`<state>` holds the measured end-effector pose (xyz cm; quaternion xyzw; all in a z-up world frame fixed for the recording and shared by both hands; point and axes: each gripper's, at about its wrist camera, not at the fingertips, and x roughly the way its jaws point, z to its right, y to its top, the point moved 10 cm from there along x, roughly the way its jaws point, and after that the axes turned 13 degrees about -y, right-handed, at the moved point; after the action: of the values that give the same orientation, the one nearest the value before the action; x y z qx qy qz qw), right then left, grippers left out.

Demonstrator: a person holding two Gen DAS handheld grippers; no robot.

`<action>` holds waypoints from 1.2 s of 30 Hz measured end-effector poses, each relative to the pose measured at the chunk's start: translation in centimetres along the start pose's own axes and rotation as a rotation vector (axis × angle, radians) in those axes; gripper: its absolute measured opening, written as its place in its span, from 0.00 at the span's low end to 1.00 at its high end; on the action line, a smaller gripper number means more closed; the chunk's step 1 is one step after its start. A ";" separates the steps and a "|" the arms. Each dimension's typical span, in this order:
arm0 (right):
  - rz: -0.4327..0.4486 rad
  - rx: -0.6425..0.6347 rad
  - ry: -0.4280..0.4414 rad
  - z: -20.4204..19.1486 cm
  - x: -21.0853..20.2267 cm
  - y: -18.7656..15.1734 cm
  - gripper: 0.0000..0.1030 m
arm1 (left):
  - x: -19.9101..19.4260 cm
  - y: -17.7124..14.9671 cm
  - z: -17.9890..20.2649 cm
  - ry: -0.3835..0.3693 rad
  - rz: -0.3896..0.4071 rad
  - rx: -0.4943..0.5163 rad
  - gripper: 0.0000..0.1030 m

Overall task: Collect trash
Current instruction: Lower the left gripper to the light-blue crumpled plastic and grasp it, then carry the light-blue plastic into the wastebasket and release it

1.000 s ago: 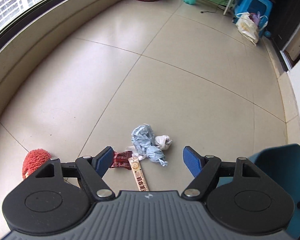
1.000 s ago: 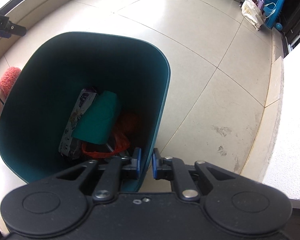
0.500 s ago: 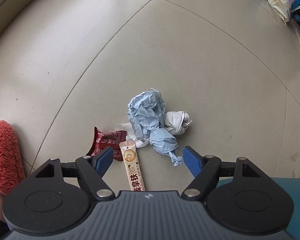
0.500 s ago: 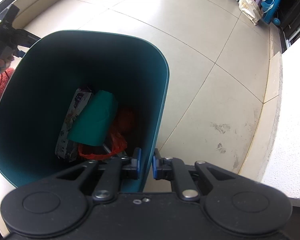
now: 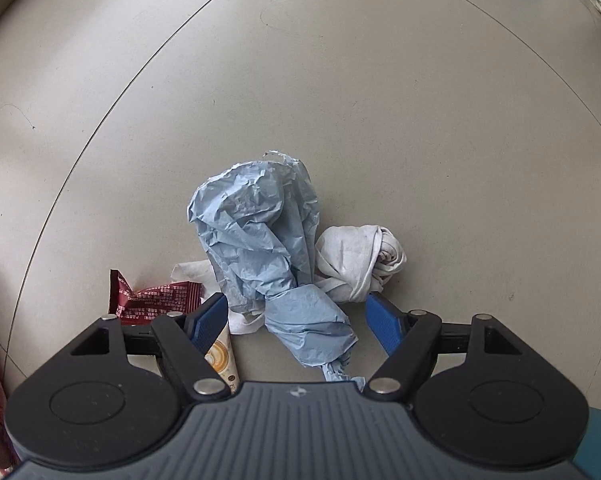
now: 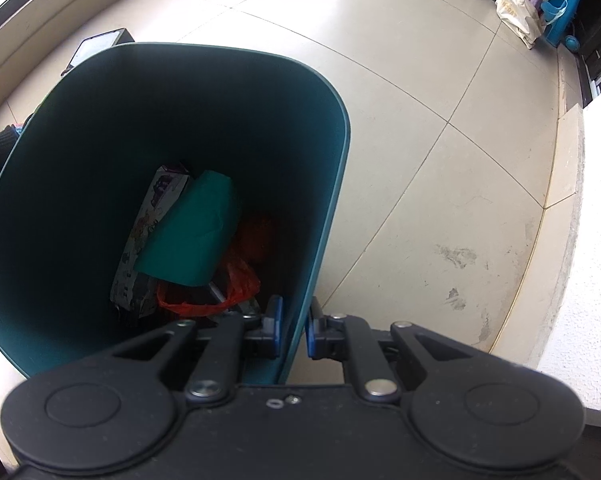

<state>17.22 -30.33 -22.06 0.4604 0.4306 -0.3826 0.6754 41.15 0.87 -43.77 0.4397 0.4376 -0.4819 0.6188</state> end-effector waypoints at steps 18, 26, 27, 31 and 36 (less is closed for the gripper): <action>0.037 0.006 -0.021 -0.4 0.0 -0.4 0.07 | -13.1 -3.4 0.7 -0.029 0.094 0.058 0.43; 0.040 0.060 -0.009 0.4 -0.5 -0.6 0.07 | -23.6 -6.4 7.1 -0.092 0.188 0.181 0.43; 0.043 0.058 -0.010 0.4 -0.6 -0.6 0.07 | -24.6 -6.9 8.1 -0.099 0.195 0.197 0.43; 0.052 0.084 0.004 0.7 -1.0 -0.9 0.07 | -28.4 -9.0 12.9 -0.144 0.222 0.292 0.43; 0.063 0.111 0.005 1.7 -1.4 -1.2 0.05 | -29.6 -12.3 18.9 -0.199 0.193 0.418 0.43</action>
<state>15.97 -32.08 -20.75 0.5115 0.3956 -0.3835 0.6594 26.84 -12.93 -12.39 0.5481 0.2213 -0.5418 0.5975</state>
